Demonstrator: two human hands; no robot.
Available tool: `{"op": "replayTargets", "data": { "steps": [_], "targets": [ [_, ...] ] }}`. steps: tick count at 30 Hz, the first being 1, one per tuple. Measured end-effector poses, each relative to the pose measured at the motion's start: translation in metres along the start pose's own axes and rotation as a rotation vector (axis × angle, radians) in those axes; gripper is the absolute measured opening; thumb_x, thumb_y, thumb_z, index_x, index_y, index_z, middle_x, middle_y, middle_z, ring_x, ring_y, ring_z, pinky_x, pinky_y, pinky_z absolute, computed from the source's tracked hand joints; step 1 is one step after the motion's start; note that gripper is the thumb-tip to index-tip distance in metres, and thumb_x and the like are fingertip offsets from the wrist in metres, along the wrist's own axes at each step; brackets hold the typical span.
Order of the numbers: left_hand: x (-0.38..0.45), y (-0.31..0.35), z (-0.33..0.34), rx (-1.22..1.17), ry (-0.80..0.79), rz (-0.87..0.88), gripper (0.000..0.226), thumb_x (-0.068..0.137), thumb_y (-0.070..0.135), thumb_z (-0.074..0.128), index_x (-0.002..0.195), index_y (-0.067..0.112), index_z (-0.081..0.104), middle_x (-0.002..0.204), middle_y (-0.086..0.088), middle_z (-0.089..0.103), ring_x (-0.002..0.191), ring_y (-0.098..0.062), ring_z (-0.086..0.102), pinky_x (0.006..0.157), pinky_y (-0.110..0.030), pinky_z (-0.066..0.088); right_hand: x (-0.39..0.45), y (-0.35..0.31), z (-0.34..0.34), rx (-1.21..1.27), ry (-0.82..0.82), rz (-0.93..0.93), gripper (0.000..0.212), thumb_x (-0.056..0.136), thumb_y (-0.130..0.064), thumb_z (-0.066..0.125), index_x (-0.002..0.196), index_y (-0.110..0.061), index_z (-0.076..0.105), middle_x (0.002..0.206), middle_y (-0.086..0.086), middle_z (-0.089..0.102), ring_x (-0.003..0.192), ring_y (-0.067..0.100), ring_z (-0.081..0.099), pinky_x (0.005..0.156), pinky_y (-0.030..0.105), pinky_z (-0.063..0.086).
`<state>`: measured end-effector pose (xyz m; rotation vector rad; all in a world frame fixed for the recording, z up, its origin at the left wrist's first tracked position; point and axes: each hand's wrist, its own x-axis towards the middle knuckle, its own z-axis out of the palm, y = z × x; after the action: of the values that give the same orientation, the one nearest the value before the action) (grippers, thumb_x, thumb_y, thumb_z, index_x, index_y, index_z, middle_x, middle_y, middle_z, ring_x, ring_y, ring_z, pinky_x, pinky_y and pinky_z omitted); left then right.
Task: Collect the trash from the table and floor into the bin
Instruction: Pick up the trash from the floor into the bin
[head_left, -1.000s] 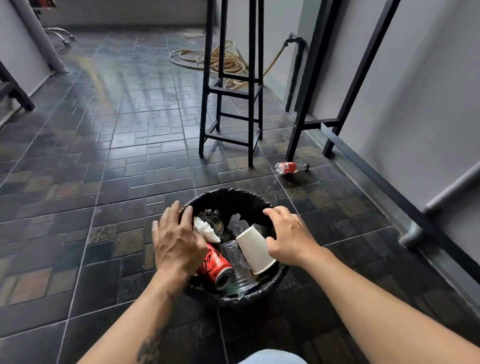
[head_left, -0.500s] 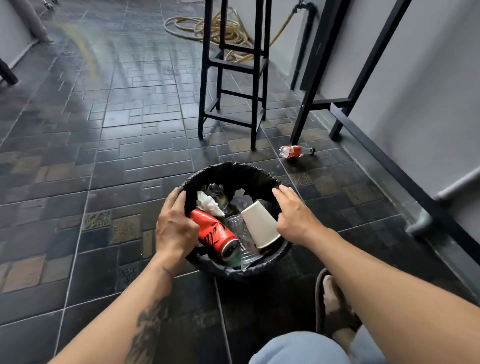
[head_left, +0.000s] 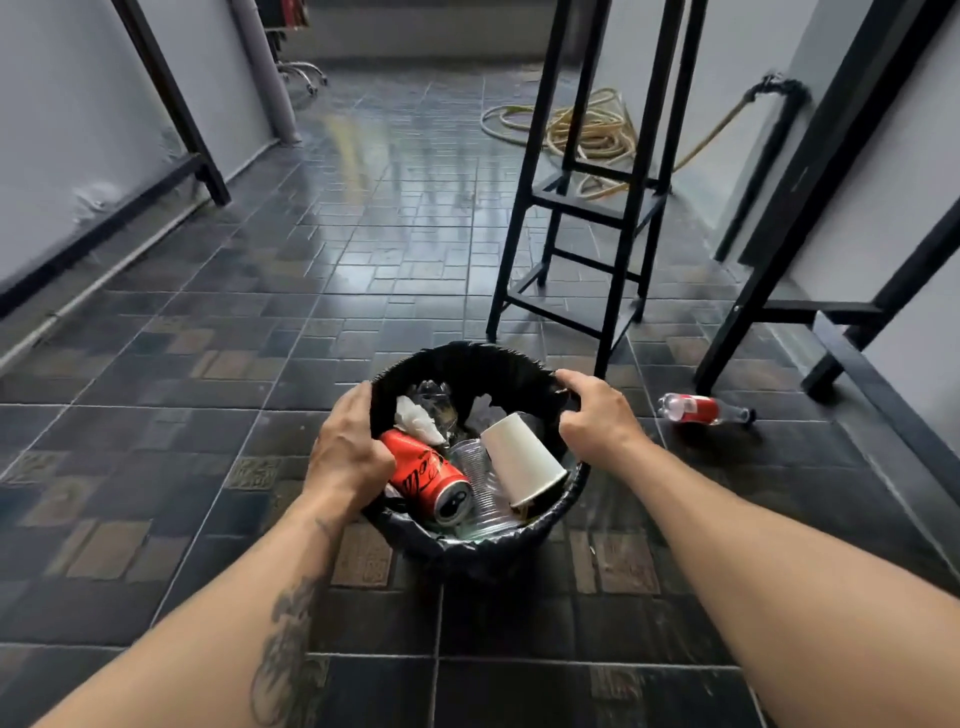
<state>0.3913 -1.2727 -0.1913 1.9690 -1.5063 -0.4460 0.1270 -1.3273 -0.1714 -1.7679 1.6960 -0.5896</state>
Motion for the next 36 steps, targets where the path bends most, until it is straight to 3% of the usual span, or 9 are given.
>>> {"op": "replayTargets", "data": {
  "steps": [3, 8, 12, 16, 21, 27, 31, 34, 36],
  "targets": [
    [0.013, 0.009, 0.012, 0.020, 0.043, -0.039, 0.059, 0.074, 0.001, 0.047, 0.132, 0.006, 0.056, 0.137, -0.014, 0.057, 0.127, -0.032, 0.051, 0.100, -0.028, 0.035, 0.038, 0.007, -0.004, 0.058, -0.004, -0.002, 0.070, 0.077, -0.003, 0.048, 0.145, -0.019, 0.049, 0.145, 0.004, 0.054, 0.134, 0.024, 0.048, 0.107, 0.029, 0.037],
    [0.024, 0.021, 0.047, 0.277, 0.068, -0.101, 0.063, 0.072, 0.024, 0.047, 0.131, 0.008, 0.060, 0.144, -0.013, 0.052, 0.135, -0.035, 0.037, 0.110, -0.045, 0.036, 0.089, 0.018, -0.010, 0.113, 0.021, -0.080, 0.059, 0.079, -0.006, 0.053, 0.136, -0.018, 0.058, 0.133, 0.003, 0.064, 0.126, 0.020, 0.056, 0.109, 0.031, 0.041],
    [0.025, 0.036, 0.060, 0.321, 0.155, -0.174, 0.063, 0.071, 0.031, 0.046, 0.128, 0.007, 0.061, 0.141, -0.015, 0.051, 0.130, -0.038, 0.040, 0.106, -0.048, 0.040, 0.108, 0.035, -0.013, 0.228, 0.084, -0.182, 0.044, 0.079, -0.014, 0.055, 0.121, -0.018, 0.068, 0.114, 0.000, 0.071, 0.107, 0.013, 0.065, 0.094, 0.023, 0.049],
    [0.029, 0.035, 0.067, 0.335, 0.201, -0.209, 0.066, 0.069, 0.032, 0.045, 0.127, 0.005, 0.062, 0.141, -0.014, 0.051, 0.128, -0.041, 0.041, 0.104, -0.049, 0.042, 0.120, 0.089, -0.024, 0.224, 0.207, -0.046, 0.044, 0.076, -0.025, 0.052, 0.115, -0.016, 0.070, 0.105, 0.003, 0.072, 0.096, 0.017, 0.066, 0.082, 0.020, 0.046],
    [0.039, 0.040, 0.079, 0.292, 0.271, -0.245, 0.070, 0.070, 0.032, 0.044, 0.130, 0.002, 0.061, 0.141, -0.016, 0.051, 0.129, -0.041, 0.040, 0.111, -0.046, 0.036, 0.144, 0.190, -0.026, -0.165, -0.030, 0.161, 0.058, 0.079, -0.019, 0.063, 0.136, -0.021, 0.055, 0.133, 0.008, 0.060, 0.120, 0.028, 0.056, 0.094, 0.029, 0.040],
    [0.062, 0.051, 0.100, 0.270, 0.305, -0.214, 0.070, 0.068, 0.031, 0.046, 0.129, 0.000, 0.061, 0.140, -0.022, 0.050, 0.128, -0.046, 0.041, 0.112, -0.045, 0.033, 0.167, 0.252, -0.018, -0.627, -0.148, 0.110, 0.075, 0.076, -0.025, 0.066, 0.146, -0.017, 0.040, 0.146, 0.012, 0.041, 0.133, 0.034, 0.039, 0.113, 0.044, 0.034],
    [0.078, 0.028, 0.109, 0.176, 0.338, -0.218, 0.070, 0.068, 0.036, 0.046, 0.134, 0.013, 0.055, 0.143, -0.016, 0.047, 0.133, -0.041, 0.042, 0.117, -0.046, 0.033, 0.184, 0.273, -0.011, -0.764, -0.131, 0.160, 0.077, 0.076, -0.026, 0.068, 0.144, -0.021, 0.033, 0.147, 0.012, 0.033, 0.136, 0.036, 0.032, 0.107, 0.049, 0.039],
    [0.084, -0.010, 0.119, 0.156, 0.267, -0.291, 0.068, 0.069, 0.024, 0.064, 0.136, 0.019, 0.053, 0.140, -0.011, 0.050, 0.128, -0.039, 0.048, 0.105, -0.045, 0.038, 0.188, 0.278, -0.009, -0.802, -0.180, 0.189, 0.069, 0.078, -0.022, 0.067, 0.139, -0.021, 0.035, 0.141, 0.011, 0.040, 0.133, 0.036, 0.035, 0.101, 0.049, 0.042],
    [0.089, -0.065, 0.125, 0.045, 0.304, -0.286, 0.070, 0.073, 0.031, 0.061, 0.142, 0.041, 0.050, 0.142, 0.006, 0.052, 0.128, -0.027, 0.054, 0.107, -0.036, 0.036, 0.185, 0.280, -0.009, -0.922, -0.190, 0.133, 0.064, 0.080, -0.021, 0.069, 0.137, -0.021, 0.040, 0.136, 0.011, 0.044, 0.129, 0.035, 0.039, 0.099, 0.046, 0.042]
  ]
}}
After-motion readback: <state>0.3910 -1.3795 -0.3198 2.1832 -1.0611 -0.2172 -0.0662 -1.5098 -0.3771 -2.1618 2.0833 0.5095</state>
